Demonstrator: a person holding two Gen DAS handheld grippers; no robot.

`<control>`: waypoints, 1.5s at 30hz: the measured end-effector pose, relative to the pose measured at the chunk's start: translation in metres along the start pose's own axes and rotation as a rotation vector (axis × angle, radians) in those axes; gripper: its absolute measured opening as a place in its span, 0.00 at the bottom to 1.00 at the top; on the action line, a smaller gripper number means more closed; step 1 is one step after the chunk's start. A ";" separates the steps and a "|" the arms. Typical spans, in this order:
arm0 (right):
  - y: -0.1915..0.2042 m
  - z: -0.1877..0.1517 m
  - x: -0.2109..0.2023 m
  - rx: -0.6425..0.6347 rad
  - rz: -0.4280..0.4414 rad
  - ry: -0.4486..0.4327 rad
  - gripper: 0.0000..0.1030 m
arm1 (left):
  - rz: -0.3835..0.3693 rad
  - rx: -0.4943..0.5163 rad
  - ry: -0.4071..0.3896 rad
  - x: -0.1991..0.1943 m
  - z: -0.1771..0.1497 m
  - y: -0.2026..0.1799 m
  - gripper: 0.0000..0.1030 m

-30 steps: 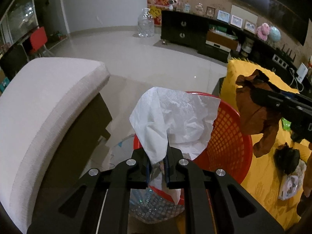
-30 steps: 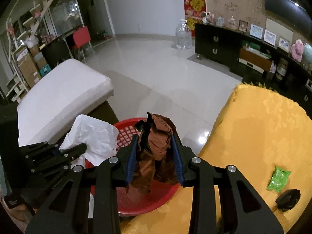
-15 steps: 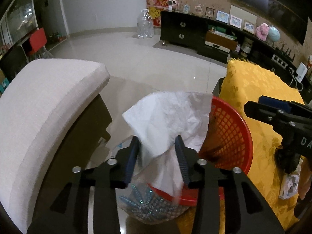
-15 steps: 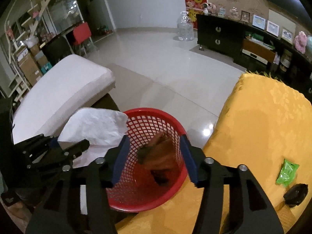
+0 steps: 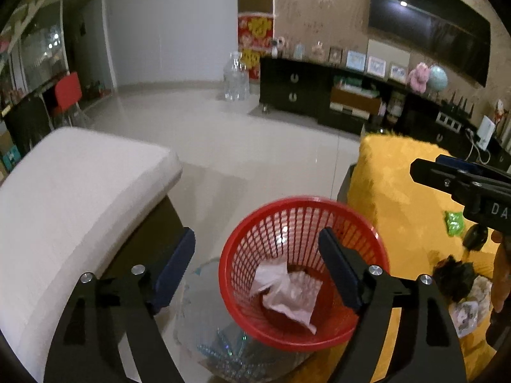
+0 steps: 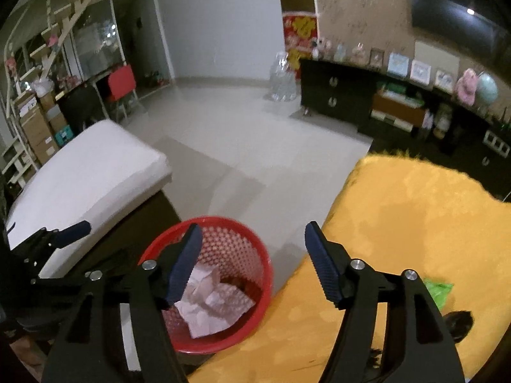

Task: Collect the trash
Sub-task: 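Open both tools to drop the tissue and brown paper into the wastebasket, then move both tools back over the table toward the black plastic bags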

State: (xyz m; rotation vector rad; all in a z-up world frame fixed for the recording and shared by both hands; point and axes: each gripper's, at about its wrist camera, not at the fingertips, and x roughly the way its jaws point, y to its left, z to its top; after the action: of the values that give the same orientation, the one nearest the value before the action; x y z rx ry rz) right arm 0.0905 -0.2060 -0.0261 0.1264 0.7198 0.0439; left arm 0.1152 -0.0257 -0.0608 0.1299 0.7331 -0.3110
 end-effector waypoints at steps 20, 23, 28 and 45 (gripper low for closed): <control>-0.026 -0.017 -0.109 -0.042 -0.224 -0.282 0.93 | -0.105 0.009 -0.217 -0.057 0.017 -0.046 0.90; -0.033 -0.024 -0.123 -0.015 -0.234 -0.298 0.93 | -0.115 0.018 -0.235 -0.063 0.016 -0.055 0.90; -0.057 -0.040 -0.148 0.053 -0.264 -0.317 0.93 | -0.123 0.032 -0.263 -0.070 0.015 -0.071 0.92; -0.132 -0.077 -0.173 0.239 -0.385 -0.258 0.93 | -0.205 0.175 -0.180 -0.052 -0.001 -0.146 0.92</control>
State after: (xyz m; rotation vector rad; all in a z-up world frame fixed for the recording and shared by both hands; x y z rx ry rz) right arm -0.0908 -0.3440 0.0120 0.2155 0.4796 -0.4205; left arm 0.0311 -0.1519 -0.0279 0.1904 0.5405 -0.5751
